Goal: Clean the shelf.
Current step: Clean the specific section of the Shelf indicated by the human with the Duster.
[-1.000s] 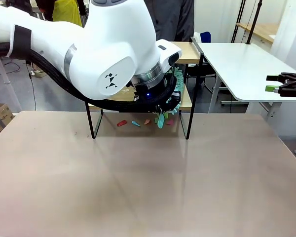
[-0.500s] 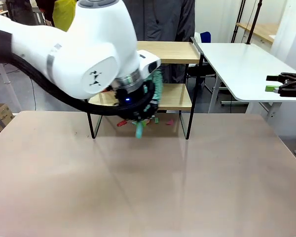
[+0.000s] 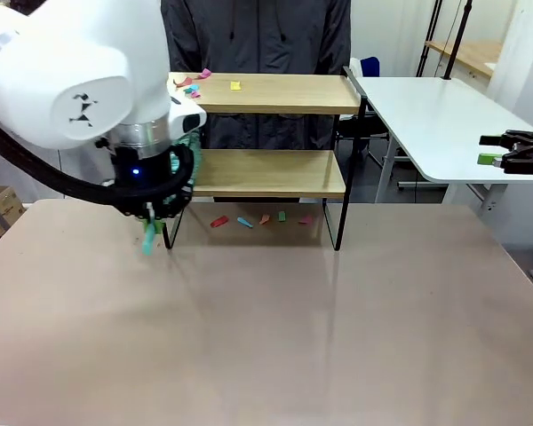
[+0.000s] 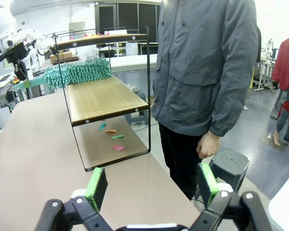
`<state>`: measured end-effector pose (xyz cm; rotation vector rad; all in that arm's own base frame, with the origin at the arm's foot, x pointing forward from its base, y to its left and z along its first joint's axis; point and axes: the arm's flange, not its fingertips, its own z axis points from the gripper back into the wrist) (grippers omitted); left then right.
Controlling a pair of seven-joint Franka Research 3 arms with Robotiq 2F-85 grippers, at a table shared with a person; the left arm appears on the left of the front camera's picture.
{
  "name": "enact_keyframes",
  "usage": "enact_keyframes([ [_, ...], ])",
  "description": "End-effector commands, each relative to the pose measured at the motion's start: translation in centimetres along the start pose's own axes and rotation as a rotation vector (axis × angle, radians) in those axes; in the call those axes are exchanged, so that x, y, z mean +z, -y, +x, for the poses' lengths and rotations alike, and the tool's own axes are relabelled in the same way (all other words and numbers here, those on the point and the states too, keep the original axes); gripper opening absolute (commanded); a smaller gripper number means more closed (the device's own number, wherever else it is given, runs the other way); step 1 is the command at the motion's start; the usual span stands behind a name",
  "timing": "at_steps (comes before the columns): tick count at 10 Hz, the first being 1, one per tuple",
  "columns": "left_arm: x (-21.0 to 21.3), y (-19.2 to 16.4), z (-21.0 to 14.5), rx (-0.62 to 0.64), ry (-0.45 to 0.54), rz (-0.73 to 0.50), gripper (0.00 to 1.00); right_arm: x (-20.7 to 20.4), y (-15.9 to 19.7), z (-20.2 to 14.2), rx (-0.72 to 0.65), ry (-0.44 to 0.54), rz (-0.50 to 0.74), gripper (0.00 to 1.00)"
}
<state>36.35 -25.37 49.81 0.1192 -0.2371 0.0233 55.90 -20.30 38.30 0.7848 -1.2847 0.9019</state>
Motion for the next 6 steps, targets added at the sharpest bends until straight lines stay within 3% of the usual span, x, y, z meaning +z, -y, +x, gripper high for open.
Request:
enact_keyframes([
  [1,0.9,-0.8,-0.3,0.024,0.006,0.094,0.13,-0.2,0.0,0.3,0.006,0.003,0.001,1.0],
  [3,1.5,-0.7,-0.2,0.031,0.026,0.139,0.13,-0.2,0.0,0.3,0.006,0.003,0.001,1.0],
  [4,2.2,0.0,-0.2,0.01,0.067,0.08,0.13,-0.2,0.0,0.3,0.006,0.003,0.001,1.0],
  [6,1.1,-0.7,-0.3,-0.003,0.012,0.081,0.13,-0.2,0.0,0.3,0.006,0.003,0.001,1.0],
])
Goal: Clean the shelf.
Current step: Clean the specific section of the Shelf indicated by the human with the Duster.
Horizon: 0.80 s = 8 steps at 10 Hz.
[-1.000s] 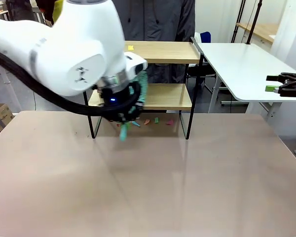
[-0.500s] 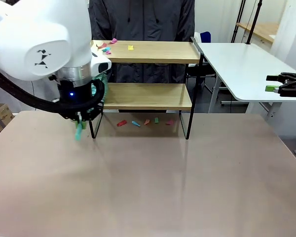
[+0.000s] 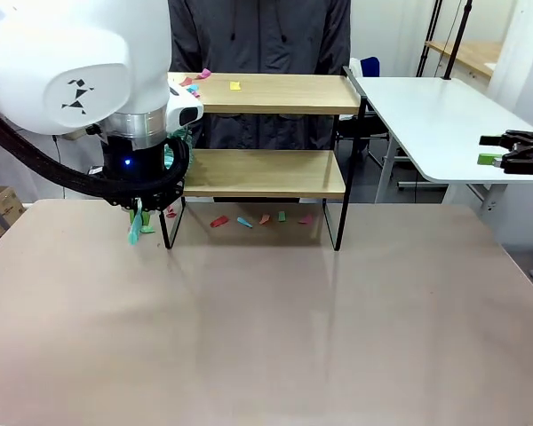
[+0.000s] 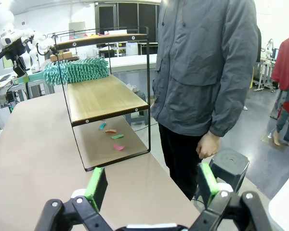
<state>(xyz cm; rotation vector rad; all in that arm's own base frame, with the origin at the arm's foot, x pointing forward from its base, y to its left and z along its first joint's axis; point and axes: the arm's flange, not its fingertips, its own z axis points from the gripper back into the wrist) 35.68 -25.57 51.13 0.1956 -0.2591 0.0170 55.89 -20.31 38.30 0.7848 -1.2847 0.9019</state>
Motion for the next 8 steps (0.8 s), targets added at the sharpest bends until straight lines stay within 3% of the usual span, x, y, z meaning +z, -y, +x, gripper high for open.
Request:
enact_keyframes([
  [1,0.3,0.0,-0.1,0.0,0.006,-0.001,0.13,-0.2,0.0,0.3,0.006,0.003,0.001,1.0],
  [3,1.4,-2.0,-0.6,-0.079,0.083,-0.294,0.13,-0.2,0.0,0.3,0.006,0.003,0.001,1.0],
  [6,1.0,-5.1,-1.3,-0.308,0.159,-0.481,0.13,-0.2,0.0,0.3,0.006,0.003,0.001,1.0],
  [8,1.6,-7.3,-1.4,-0.54,0.238,-0.602,0.13,-0.2,0.0,0.3,0.006,0.003,0.001,1.0],
])
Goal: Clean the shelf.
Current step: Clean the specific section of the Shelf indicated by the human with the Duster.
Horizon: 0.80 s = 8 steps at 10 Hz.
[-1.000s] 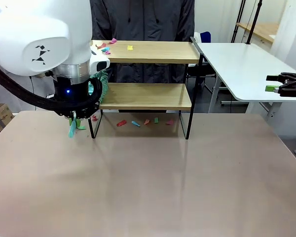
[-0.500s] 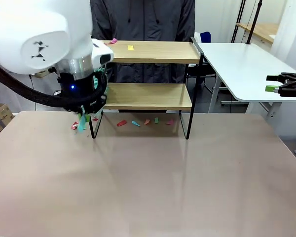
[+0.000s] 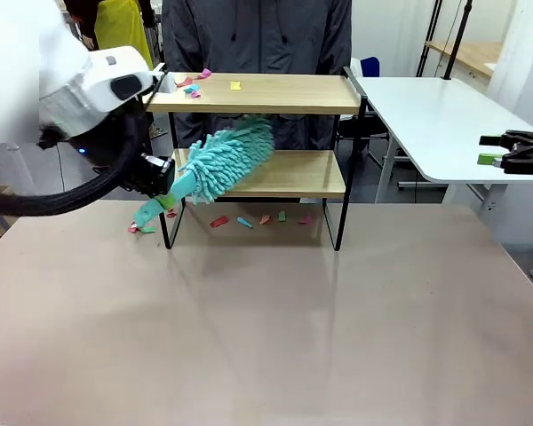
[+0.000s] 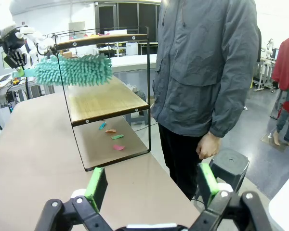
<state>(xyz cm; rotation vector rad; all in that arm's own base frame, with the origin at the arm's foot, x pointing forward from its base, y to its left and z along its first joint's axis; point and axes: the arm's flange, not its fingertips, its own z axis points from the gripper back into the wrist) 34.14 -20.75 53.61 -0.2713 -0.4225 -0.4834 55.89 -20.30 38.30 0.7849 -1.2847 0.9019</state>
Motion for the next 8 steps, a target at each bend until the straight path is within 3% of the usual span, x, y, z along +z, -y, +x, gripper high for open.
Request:
enact_keyframes([
  [1,1.8,-1.9,-1.3,-0.205,0.009,-0.176,0.13,-0.2,0.0,0.3,0.006,0.003,0.001,1.0],
  [3,3.7,-3.2,-1.9,-0.39,-0.065,-0.27,0.13,-0.2,0.0,0.3,0.006,0.003,0.001,1.0],
  [5,6.4,-4.4,-2.9,-0.489,-0.207,-0.203,0.13,-0.2,0.0,0.3,0.006,0.003,0.001,1.0],
  [6,8.0,-4.8,-3.5,-0.581,-0.217,-0.122,0.13,-0.2,0.0,0.3,0.006,0.003,0.001,1.0],
  [8,10.8,-5.3,-4.1,-0.717,-0.421,-0.073,0.13,-0.2,0.0,0.3,0.006,0.003,0.001,1.0],
])
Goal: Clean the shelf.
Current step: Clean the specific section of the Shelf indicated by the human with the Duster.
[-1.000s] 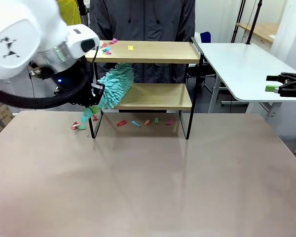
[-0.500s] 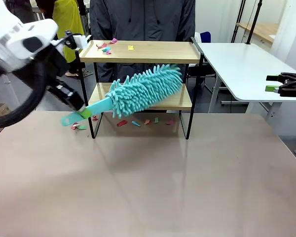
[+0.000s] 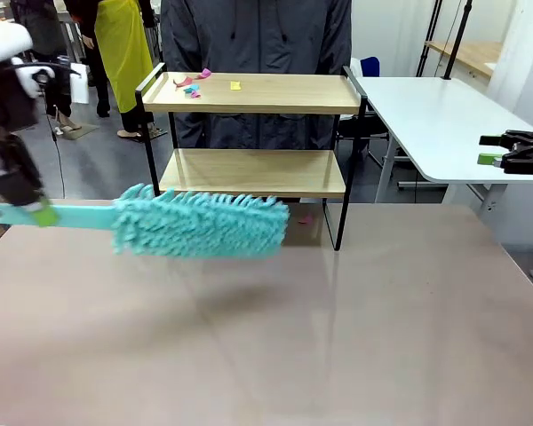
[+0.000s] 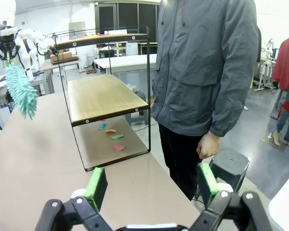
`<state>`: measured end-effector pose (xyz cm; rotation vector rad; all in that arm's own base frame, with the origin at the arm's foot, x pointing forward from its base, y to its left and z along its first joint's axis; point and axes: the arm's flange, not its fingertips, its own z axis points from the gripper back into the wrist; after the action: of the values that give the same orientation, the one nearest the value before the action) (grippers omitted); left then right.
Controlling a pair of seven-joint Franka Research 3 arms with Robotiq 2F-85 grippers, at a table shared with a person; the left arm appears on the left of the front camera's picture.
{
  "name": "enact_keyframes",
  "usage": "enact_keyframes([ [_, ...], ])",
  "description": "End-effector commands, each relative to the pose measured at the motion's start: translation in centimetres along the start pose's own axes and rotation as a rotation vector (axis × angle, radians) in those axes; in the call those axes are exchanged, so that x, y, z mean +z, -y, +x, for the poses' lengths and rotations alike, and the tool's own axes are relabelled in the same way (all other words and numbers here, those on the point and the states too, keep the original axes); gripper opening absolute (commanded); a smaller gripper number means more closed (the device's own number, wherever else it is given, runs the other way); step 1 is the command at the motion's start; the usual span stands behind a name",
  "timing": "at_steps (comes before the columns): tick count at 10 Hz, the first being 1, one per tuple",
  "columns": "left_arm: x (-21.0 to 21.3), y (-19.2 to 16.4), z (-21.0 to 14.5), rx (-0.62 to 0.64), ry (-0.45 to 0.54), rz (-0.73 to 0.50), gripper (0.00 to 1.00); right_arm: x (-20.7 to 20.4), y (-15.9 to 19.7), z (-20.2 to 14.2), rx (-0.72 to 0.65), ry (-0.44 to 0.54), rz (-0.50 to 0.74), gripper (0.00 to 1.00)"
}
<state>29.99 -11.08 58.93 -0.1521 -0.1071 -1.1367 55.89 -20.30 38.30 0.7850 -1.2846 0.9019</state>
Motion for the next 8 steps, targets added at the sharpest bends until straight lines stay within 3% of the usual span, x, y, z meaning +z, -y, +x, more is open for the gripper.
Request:
enact_keyframes([
  [1,2.4,0.2,-0.2,-0.171,-0.163,0.029,0.13,-0.2,0.0,0.3,0.006,0.003,0.001,1.0],
  [3,3.6,0.6,1.1,-0.262,-0.328,0.021,0.13,-0.2,0.0,0.3,0.006,0.003,0.001,1.0],
  [5,3.2,0.3,3.5,-0.205,-0.402,0.109,0.13,-0.2,0.0,0.3,0.006,0.003,0.001,1.0],
  [6,2.9,1.3,1.0,-0.227,-0.322,0.006,0.13,-0.2,0.0,0.3,0.006,0.003,0.001,1.0],
  [8,2.9,1.3,1.0,-0.227,-0.322,0.006,0.13,-0.2,0.0,0.3,0.006,0.003,0.001,1.0],
])
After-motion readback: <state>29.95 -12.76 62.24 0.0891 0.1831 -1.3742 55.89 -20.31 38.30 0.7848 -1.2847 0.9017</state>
